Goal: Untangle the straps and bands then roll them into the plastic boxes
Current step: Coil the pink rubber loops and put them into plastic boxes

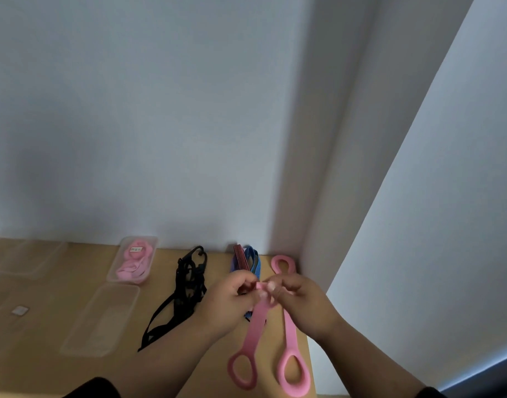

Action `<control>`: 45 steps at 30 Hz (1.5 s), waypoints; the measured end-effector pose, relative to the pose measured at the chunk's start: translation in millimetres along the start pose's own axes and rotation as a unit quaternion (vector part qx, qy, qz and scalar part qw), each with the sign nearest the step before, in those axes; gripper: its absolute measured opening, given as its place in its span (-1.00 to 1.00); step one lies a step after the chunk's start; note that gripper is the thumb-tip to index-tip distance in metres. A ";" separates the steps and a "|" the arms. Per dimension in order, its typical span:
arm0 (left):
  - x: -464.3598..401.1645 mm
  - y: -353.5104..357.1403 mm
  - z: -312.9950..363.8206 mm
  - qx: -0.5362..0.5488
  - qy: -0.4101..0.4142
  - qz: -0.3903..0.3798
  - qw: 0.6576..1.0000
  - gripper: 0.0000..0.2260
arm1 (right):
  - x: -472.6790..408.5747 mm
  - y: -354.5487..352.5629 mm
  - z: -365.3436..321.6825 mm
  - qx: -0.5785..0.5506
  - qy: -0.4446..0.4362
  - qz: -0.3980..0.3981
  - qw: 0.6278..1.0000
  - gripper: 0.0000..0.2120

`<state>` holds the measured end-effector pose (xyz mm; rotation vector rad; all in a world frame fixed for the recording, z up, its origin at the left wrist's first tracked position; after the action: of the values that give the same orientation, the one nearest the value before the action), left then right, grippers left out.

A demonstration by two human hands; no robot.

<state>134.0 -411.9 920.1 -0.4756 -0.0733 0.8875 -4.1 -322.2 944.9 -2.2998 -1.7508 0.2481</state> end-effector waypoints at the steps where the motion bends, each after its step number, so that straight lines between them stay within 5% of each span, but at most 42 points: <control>1: -1.5 -1.5 2.7 0.032 -0.016 0.003 0.999 -0.91 | 0.2 0.6 -4.4 0.027 -0.027 -0.009 0.999 -0.87; 10: -11.8 3.3 3.4 0.090 -0.033 -0.075 0.993 -0.83 | -5.6 -10.1 -34.2 -0.014 0.006 0.048 0.999 -0.71; 19: -5.4 13.1 -3.5 0.107 -0.081 -0.075 0.988 -0.80 | -19.1 -20.0 -50.9 -0.069 0.023 0.105 0.992 -0.78; 28: -1.1 5.7 -8.5 0.006 -0.037 -0.051 0.998 -0.92 | -32.1 -18.6 -16.4 -0.180 0.101 0.144 0.968 -0.85; 32: -0.4 5.2 -6.6 -0.027 -0.008 -0.048 0.998 -0.69 | -36.9 -13.5 3.8 -0.218 0.141 0.150 0.954 -0.92; 37: -2.1 1.6 -8.1 -0.053 0.050 0.000 0.997 -0.05 | -37.5 -2.2 16.0 -0.185 0.154 0.128 0.962 -0.93; 41: -3.9 1.2 3.4 -0.161 0.205 0.014 0.965 -0.46 | -33.8 12.2 22.6 -0.200 0.175 0.089 0.960 -0.92; 45: -5.0 -4.3 10.8 -0.133 0.186 0.018 0.973 -0.66 | -25.4 23.6 25.3 -0.159 0.213 0.020 0.964 -0.83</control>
<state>131.2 -414.0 932.3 -0.8901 0.1621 0.8135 3.9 -350.4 913.6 -2.3651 -1.6088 -0.5230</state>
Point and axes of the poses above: each hand's wrist, its own x-axis away from the middle knuckle, its own y-axis out of the palm, z = x × y, the point moved 5 cm from there along -x, towards the middle knuckle, and after that the axes turned 5 degrees about -x, right-handed, at the moved point
